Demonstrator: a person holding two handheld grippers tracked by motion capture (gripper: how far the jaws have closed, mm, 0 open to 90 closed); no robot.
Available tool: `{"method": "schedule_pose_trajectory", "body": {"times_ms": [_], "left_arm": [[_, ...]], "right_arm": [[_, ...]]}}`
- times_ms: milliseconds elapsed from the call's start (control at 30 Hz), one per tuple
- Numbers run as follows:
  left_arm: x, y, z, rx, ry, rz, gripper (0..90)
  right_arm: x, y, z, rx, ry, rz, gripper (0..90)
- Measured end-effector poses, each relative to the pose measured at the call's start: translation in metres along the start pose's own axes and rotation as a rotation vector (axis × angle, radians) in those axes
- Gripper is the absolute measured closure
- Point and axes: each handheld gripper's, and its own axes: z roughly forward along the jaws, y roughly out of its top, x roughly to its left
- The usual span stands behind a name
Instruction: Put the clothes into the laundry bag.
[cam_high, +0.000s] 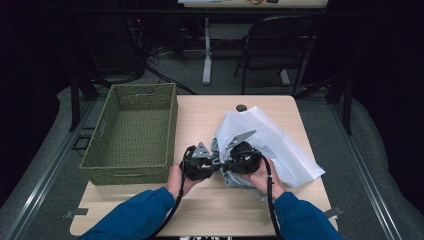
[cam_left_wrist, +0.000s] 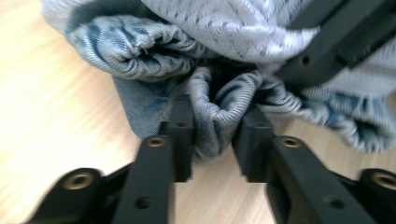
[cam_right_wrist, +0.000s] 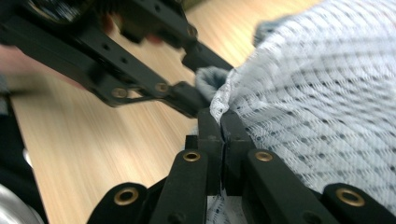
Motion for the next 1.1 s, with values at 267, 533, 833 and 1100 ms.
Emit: {"method": "schedule_pose_trajectory", "body": {"times_ms": [267, 533, 833, 1100], "left_arm": [[0.011, -0.005, -0.01, -0.001, -0.037, -0.061, 26.6], [0.013, 0.029, -0.008, -0.054, 0.098, -0.099, 28.0], [0.015, 0.061, 0.028, -0.039, 0.234, 0.126, 48.5], [0.012, 0.063, 0.018, -0.037, 0.247, 0.173, 88.5]], "right_arm": [[-0.01, -0.015, -0.008, 0.067, 0.046, -0.005, 89.0], [-0.023, -0.022, -0.037, -0.037, 0.027, 0.072, 88.8], [-0.024, -0.024, -0.035, -0.032, 0.039, 0.057, 88.8], [-0.026, -0.026, -0.031, -0.016, 0.015, 0.054, 88.7]]}}
